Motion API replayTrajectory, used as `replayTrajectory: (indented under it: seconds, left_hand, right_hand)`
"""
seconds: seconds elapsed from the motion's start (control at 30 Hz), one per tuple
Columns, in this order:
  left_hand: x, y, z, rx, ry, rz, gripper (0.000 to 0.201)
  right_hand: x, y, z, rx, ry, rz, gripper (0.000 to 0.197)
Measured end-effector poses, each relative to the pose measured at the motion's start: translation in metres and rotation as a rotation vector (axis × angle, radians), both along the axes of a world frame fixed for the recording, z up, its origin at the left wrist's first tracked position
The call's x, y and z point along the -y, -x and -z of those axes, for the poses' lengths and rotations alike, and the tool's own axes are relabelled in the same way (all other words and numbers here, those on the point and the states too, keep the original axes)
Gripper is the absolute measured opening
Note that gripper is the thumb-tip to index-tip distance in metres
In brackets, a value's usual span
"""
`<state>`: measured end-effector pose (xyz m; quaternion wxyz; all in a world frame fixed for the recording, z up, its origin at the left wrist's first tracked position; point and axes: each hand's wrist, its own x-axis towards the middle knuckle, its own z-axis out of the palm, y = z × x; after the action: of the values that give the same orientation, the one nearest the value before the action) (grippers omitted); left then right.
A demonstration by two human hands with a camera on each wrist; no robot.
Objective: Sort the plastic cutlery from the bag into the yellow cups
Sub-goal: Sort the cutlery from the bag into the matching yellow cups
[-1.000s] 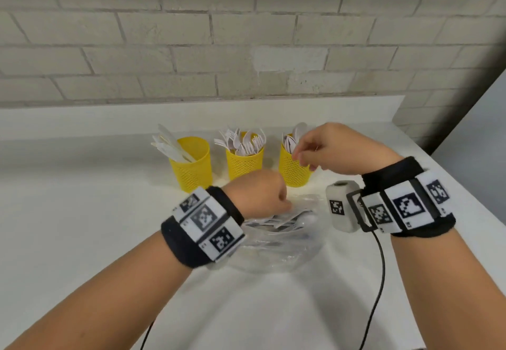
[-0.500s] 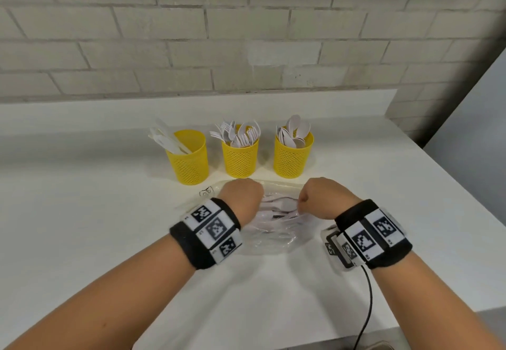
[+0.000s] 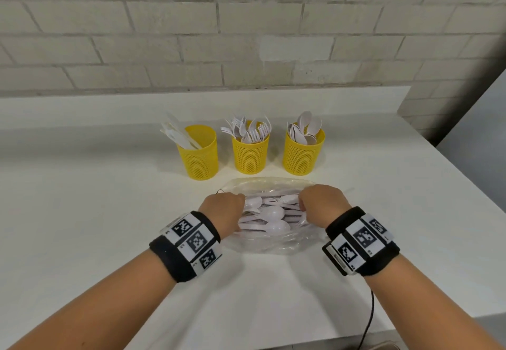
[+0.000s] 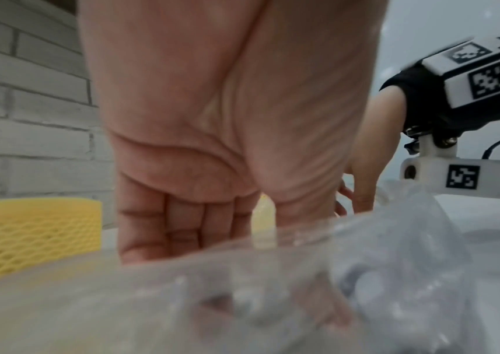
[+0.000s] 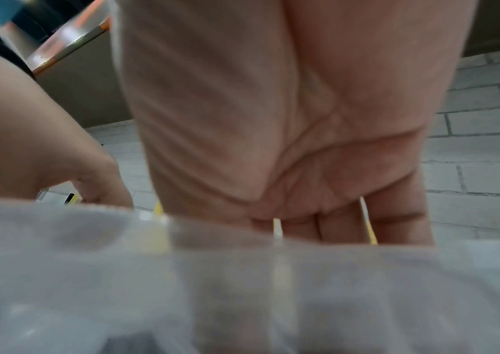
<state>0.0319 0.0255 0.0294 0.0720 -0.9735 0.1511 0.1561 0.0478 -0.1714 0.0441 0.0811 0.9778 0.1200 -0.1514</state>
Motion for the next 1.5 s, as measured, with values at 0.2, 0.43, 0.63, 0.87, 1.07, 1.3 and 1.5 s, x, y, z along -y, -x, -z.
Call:
replayTrajectory:
  seconds: [0.2, 0.43, 0.63, 0.87, 1.07, 1.3, 1.5]
  left_hand:
    - [-0.005, -0.006, 0.01, -0.021, 0.214, -0.053, 0.034]
    - [0.007, -0.007, 0.016, -0.177, 0.425, 0.027, 0.05]
    - [0.009, -0.001, 0.019, -0.184, 0.346, -0.011, 0.086]
    - [0.019, 0.008, 0.026, -0.13, 0.288, 0.043, 0.088]
    - [0.011, 0.007, 0.028, -0.144, 0.396, -0.018, 0.082]
    - [0.016, 0.014, 0.026, -0.04, 0.22, 0.063, 0.091]
    - [0.019, 0.017, 0.028, -0.028, 0.256, 0.025, 0.075]
  right_hand:
    - [0.0, 0.003, -0.002, -0.086, -0.042, -0.016, 0.027]
    - [-0.008, 0.007, -0.001, -0.14, -0.306, 0.03, 0.031]
    - [0.004, 0.006, 0.0, -0.095, -0.14, 0.048, 0.042]
    - [-0.008, 0.004, 0.007, -0.055, -0.165, -0.003, 0.033]
    - [-0.004, 0.003, 0.005, -0.076, -0.181, 0.011, 0.038]
    - [-0.003, 0.006, 0.006, -0.056, -0.073, 0.0, 0.036]
    - [0.001, 0.006, 0.006, -0.107, -0.134, 0.01, 0.04]
